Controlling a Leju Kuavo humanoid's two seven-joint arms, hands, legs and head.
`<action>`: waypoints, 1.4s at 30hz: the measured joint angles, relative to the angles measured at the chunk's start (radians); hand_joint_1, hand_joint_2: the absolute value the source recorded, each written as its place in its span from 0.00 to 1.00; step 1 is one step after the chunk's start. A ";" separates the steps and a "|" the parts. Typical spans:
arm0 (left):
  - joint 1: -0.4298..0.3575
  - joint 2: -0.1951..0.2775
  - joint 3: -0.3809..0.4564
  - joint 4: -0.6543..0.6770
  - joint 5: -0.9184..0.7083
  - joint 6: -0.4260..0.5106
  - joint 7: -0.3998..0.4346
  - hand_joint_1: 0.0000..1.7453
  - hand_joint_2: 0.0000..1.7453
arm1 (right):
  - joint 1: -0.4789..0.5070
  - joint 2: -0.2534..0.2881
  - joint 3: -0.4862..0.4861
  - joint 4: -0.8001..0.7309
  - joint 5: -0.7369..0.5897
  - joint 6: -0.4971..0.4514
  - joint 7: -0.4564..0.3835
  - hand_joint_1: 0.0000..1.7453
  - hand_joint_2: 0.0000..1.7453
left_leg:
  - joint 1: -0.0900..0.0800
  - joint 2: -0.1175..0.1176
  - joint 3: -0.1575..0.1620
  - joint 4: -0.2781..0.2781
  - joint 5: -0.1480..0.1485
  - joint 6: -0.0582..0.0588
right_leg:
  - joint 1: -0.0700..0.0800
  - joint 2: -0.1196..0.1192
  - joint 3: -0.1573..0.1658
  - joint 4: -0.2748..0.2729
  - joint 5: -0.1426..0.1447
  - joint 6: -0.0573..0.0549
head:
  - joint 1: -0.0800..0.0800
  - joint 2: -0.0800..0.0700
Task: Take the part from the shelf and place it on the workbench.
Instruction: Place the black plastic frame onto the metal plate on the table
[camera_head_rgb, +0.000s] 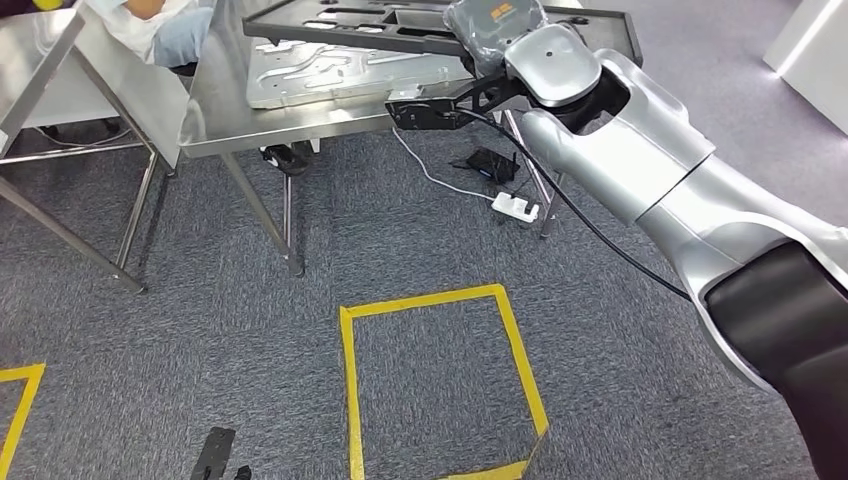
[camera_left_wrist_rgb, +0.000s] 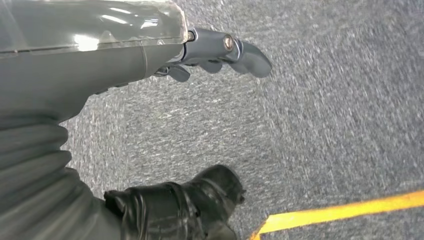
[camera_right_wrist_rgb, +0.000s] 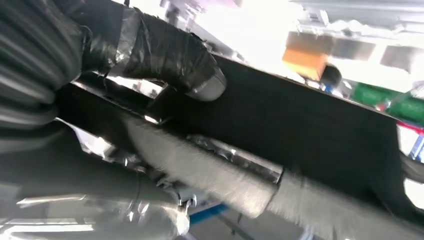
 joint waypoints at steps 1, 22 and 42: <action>-0.001 0.000 0.000 0.000 -0.001 0.000 0.000 0.00 1.00 | 0.000 0.001 0.000 0.000 0.000 0.000 0.001 1.00 1.00 | -0.003 0.007 -0.026 0.055 -0.028 0.003 | 0.002 0.000 0.000 -0.001 0.000 -0.005 | -0.002 0.000; -0.007 -0.002 0.017 -0.002 -0.029 0.008 0.001 0.00 1.00 | 0.016 -0.006 0.000 0.003 0.007 0.001 0.000 1.00 1.00 | -0.057 0.015 0.031 -0.067 0.039 0.099 | 0.035 -0.011 -0.115 0.234 -0.105 0.013 | 0.009 0.000; -0.015 -0.005 0.021 -0.002 -0.058 0.017 0.000 0.00 1.00 | 0.024 -0.007 0.000 0.007 0.016 -0.006 -0.008 1.00 1.00 | -0.064 0.011 -0.013 0.012 0.027 0.076 | 0.042 -0.004 0.020 -0.023 -0.001 -0.032 | 0.004 0.000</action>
